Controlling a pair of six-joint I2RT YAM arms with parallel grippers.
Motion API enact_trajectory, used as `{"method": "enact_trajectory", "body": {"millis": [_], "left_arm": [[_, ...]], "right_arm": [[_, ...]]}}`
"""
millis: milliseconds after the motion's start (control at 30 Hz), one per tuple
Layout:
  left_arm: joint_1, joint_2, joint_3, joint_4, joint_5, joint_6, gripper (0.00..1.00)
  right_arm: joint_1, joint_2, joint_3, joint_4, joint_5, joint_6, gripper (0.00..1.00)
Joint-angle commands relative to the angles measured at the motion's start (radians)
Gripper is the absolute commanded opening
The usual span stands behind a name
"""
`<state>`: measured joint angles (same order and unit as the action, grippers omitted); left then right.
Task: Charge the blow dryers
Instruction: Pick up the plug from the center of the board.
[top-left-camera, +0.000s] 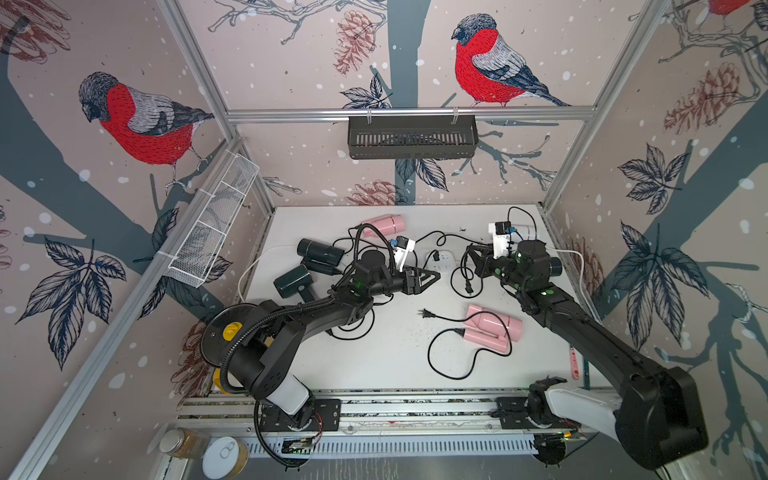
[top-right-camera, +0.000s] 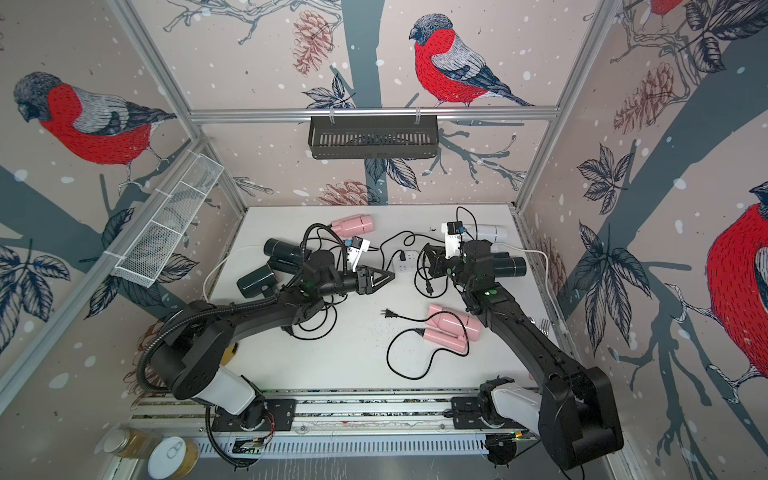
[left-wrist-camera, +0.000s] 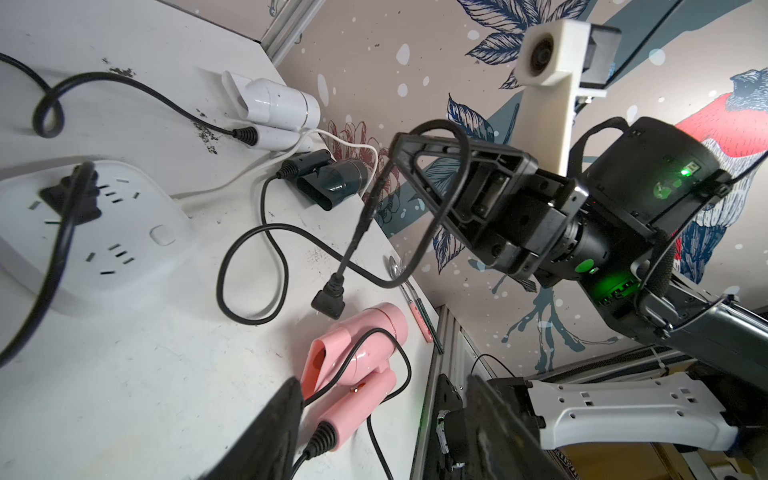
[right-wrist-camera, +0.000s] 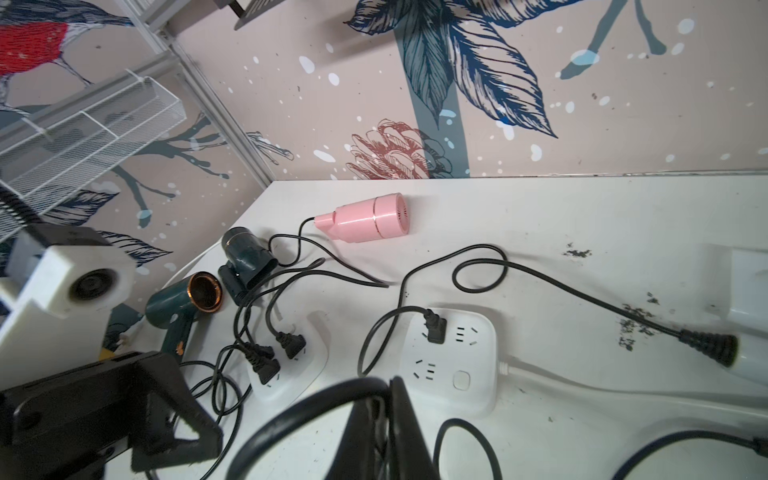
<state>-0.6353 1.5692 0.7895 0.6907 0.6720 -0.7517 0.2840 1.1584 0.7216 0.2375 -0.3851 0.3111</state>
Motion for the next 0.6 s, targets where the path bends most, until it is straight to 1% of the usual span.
{"method": "enact_trajectory", "body": {"millis": [0, 133, 233, 333, 467, 567], "left_arm": [[0.021, 0.003, -0.014, 0.052, -0.002, -0.025, 0.59], [0.028, 0.026, 0.004, 0.071, 0.012, -0.020, 0.58], [0.022, 0.067, 0.035, 0.104, 0.041, -0.034, 0.56], [0.009, 0.107, 0.068, 0.131, 0.054, -0.039, 0.54], [-0.012, 0.173, 0.128, 0.145, 0.054, -0.034, 0.51], [-0.035, 0.231, 0.177, 0.157, 0.063, -0.047, 0.50]], "right_arm": [[-0.012, -0.004, 0.013, 0.054, -0.108, 0.011, 0.09], [-0.031, 0.003, 0.015, 0.056, -0.174, 0.013, 0.09], [-0.035, 0.006, 0.018, 0.049, -0.194, 0.008, 0.09], [-0.040, 0.008, 0.013, 0.055, -0.220, 0.015, 0.09], [-0.048, 0.022, 0.013, 0.072, -0.287, 0.040, 0.09], [-0.051, 0.025, 0.013, 0.080, -0.301, 0.049, 0.09]]}}
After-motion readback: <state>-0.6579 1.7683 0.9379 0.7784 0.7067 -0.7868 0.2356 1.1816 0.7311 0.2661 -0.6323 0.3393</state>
